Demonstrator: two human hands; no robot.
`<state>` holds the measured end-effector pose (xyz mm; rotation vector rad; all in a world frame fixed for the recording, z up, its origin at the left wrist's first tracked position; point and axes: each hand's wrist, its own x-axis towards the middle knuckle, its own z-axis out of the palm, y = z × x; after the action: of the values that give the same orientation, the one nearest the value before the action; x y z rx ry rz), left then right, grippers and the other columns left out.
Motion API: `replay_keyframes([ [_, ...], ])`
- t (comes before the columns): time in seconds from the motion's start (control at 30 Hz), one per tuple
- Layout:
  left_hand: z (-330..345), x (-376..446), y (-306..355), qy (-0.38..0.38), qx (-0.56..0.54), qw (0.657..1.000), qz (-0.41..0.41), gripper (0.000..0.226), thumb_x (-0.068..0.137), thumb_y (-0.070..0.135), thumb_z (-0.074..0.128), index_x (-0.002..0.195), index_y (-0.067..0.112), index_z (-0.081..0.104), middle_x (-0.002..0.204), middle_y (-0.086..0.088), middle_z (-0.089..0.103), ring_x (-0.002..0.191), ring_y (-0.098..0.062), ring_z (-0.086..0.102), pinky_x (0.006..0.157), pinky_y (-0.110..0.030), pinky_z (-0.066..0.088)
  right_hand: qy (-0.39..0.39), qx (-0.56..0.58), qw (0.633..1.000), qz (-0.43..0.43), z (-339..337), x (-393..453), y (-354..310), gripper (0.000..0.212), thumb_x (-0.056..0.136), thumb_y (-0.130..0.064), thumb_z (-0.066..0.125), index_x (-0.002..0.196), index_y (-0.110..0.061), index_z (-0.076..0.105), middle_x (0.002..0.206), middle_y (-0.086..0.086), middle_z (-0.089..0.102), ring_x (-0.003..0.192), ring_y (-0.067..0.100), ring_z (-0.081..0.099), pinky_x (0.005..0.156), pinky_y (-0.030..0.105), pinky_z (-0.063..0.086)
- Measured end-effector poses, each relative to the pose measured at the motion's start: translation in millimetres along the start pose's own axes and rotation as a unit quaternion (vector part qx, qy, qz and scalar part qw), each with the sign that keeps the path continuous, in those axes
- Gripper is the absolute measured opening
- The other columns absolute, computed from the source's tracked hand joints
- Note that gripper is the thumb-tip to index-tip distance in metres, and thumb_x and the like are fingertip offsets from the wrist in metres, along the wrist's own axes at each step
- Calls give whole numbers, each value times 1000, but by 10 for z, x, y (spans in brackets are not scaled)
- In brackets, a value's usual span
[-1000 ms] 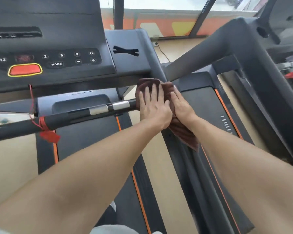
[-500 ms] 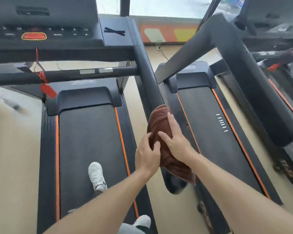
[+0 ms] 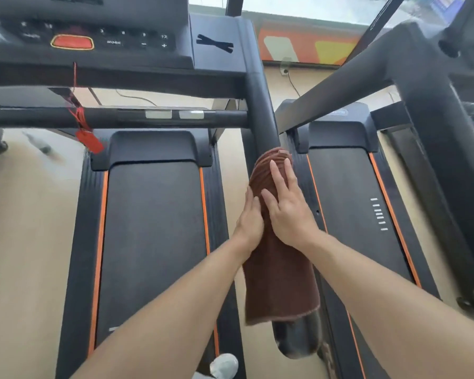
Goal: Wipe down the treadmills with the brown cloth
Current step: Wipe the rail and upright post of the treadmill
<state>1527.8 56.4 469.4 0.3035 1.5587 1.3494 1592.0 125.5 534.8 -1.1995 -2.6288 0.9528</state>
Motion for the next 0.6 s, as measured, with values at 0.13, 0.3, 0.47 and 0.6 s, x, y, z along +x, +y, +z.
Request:
replay_keyframes([
  [0.13, -27, 679, 406, 43, -66, 996, -40, 84, 86, 80, 23, 160, 39, 24, 165, 3, 32, 150, -18, 32, 124, -45, 28, 21, -19, 1000, 6, -56, 816, -188, 59, 108, -31, 43, 162, -36, 19, 171, -11, -5, 155, 13, 12, 125, 34, 14],
  [0.3, -35, 1419, 397, 100, -143, 984, -33, 93, 73, 89, 35, 150, 37, 47, 153, 7, 51, 141, -14, 47, 120, -44, 36, 15, -87, 996, -22, -100, 1527, -263, 66, 105, -33, 45, 162, -37, 13, 170, -14, -7, 157, 15, 0, 123, 34, 11],
  [0.47, -70, 1493, 715, 124, -151, 981, 9, 58, 94, 58, 35, 147, 40, 49, 147, 9, 56, 137, -13, 50, 119, -42, 36, -2, -115, 993, -38, -159, 1858, -305, 74, 104, -30, 46, 164, -31, 2, 169, -21, -8, 156, 16, -13, 121, 41, 22],
  [0.6, -94, 1486, 757, 137, -128, 982, 3, 65, 94, 56, 33, 156, 38, 35, 154, 5, 49, 141, -18, 46, 119, -45, 35, -2, -98, 994, -38, -164, 1868, -309, 73, 102, -31, 48, 163, -35, 7, 168, -24, -5, 156, 12, -13, 121, 44, 22],
])
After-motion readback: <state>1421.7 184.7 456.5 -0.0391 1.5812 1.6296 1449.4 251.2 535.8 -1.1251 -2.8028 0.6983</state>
